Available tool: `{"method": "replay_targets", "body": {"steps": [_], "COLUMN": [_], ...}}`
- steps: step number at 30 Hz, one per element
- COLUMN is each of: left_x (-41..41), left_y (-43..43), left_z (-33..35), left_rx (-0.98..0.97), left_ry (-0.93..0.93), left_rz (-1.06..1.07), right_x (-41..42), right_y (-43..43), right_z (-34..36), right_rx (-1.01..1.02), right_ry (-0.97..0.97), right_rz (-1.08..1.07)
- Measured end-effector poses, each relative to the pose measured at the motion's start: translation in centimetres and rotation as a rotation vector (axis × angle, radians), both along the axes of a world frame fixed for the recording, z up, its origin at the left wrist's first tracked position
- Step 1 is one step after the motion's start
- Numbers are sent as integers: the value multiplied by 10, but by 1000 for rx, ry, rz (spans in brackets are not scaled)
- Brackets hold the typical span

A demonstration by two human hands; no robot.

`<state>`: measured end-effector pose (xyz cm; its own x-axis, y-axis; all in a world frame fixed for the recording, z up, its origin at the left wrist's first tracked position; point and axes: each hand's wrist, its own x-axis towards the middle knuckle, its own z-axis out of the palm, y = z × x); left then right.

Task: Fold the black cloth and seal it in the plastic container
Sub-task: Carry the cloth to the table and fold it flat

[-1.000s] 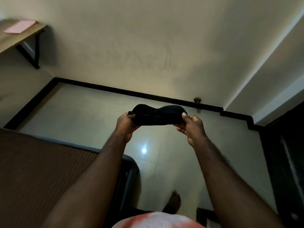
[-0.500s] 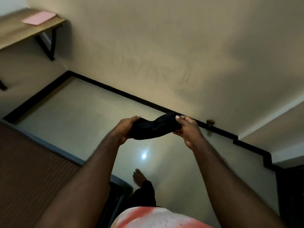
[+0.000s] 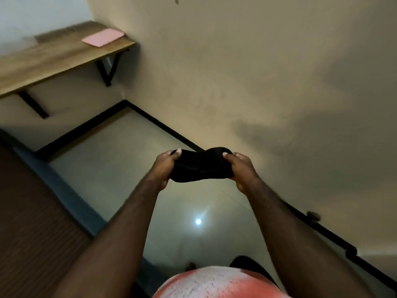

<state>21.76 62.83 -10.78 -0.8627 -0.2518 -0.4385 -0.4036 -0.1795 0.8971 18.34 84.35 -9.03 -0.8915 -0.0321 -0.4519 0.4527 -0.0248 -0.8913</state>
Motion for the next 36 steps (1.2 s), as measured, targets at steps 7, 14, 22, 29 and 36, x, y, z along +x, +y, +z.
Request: {"method": "replay_targets", "body": {"steps": [7, 14, 22, 29, 36], "left_x": [-57, -132, -210, -234, -262], "left_y": [-87, -168, -244, -316, -432], "left_z": [-9, -3, 15, 8, 7], "left_rx": [-72, -151, -141, -41, 38], "left_ry": [-22, -46, -75, 22, 130], "left_rz": [282, 434, 673, 820, 857], "right_x": [-98, -207, -325, -368, -415], "right_y": [-97, -199, -305, -382, -496], "right_z": [-22, -38, -33, -30, -9], "right_rx": [-16, -70, -121, -266, -306], "right_ry": [-12, -52, -133, -271, -240], "right_rz": [119, 181, 443, 601, 601]}}
